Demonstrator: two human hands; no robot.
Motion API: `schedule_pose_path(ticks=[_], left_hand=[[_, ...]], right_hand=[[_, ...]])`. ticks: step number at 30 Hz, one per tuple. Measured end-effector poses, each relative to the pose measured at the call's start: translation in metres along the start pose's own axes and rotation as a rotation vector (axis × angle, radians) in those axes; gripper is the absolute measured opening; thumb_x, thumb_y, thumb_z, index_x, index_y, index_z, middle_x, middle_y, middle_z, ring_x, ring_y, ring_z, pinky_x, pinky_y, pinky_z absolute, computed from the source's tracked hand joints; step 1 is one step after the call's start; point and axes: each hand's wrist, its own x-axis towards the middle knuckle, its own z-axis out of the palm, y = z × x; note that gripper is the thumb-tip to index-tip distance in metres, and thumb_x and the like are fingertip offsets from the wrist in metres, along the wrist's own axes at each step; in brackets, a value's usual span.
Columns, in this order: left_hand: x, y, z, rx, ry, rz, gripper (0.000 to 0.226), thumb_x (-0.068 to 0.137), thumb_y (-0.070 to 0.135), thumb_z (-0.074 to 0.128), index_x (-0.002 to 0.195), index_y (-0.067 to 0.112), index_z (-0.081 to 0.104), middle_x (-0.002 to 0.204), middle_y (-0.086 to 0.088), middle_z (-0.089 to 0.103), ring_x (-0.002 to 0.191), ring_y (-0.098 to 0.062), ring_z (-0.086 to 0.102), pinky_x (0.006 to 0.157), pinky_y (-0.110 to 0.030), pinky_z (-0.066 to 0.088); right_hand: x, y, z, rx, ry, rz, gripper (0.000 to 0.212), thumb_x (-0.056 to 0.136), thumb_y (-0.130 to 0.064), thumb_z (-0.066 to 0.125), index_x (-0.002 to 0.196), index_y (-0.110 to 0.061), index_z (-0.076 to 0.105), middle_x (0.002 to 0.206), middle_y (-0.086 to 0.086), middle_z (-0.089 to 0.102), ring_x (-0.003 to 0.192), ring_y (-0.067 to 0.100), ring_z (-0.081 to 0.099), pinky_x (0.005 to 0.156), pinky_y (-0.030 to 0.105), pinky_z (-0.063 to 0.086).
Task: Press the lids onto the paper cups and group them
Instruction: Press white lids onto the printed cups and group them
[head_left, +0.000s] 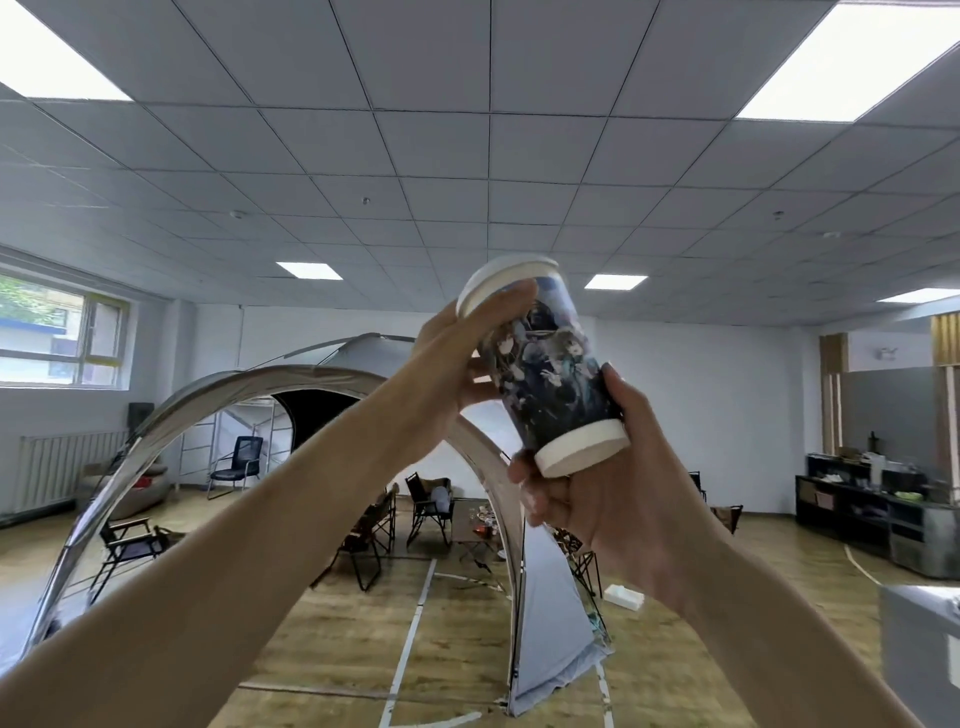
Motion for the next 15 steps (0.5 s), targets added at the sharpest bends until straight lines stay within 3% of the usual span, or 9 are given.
schedule_pose_path(ticks=[2,5,10,13,15], left_hand=[[0.001,-0.004,0.0,0.074,0.08,-0.013,0.07,0.063,0.063,0.079,0.118,0.022,0.065,0.1,-0.001,0.078,0.082,-0.011,0.077,0.066,-0.026,0.061],[0.002,-0.01,-0.001,0.118,0.081,-0.152,0.079,0.064,0.07,0.08,0.122,0.018,0.064,0.109,-0.008,0.075,0.089,-0.019,0.077,0.068,-0.028,0.062],[0.003,-0.011,-0.007,-0.026,-0.004,-0.091,0.068,0.078,0.053,0.079,0.132,0.014,0.064,0.124,-0.014,0.07,0.112,-0.03,0.071,0.081,-0.038,0.062],[0.003,-0.015,-0.002,-0.005,0.054,-0.059,0.076,0.069,0.056,0.076,0.13,0.013,0.065,0.119,-0.013,0.073,0.103,-0.025,0.075,0.081,-0.038,0.064],[0.001,-0.017,0.002,0.02,0.11,-0.021,0.081,0.063,0.059,0.075,0.128,0.013,0.064,0.11,-0.01,0.074,0.089,-0.015,0.077,0.074,-0.032,0.064]], right_hand=[[-0.001,-0.005,-0.004,0.022,-0.001,0.051,0.067,0.092,-0.064,0.049,0.112,-0.007,0.078,0.106,0.028,0.074,0.068,0.029,0.071,0.062,0.035,0.062],[0.0,-0.01,-0.001,-0.073,0.045,0.042,0.067,0.091,-0.059,0.055,0.13,-0.004,0.061,0.106,0.03,0.073,0.065,0.029,0.068,0.061,0.037,0.062],[-0.003,-0.017,0.002,0.139,0.022,0.092,0.069,0.096,-0.059,0.049,0.114,0.005,0.067,0.086,0.021,0.07,0.054,0.02,0.061,0.053,0.031,0.059],[-0.003,-0.016,0.0,0.081,0.052,0.06,0.074,0.094,-0.066,0.048,0.111,0.003,0.069,0.086,0.023,0.071,0.058,0.025,0.066,0.054,0.034,0.06],[-0.003,-0.013,-0.002,-0.053,0.126,-0.015,0.071,0.089,-0.069,0.052,0.115,-0.005,0.07,0.089,0.025,0.072,0.063,0.028,0.069,0.056,0.037,0.061]])
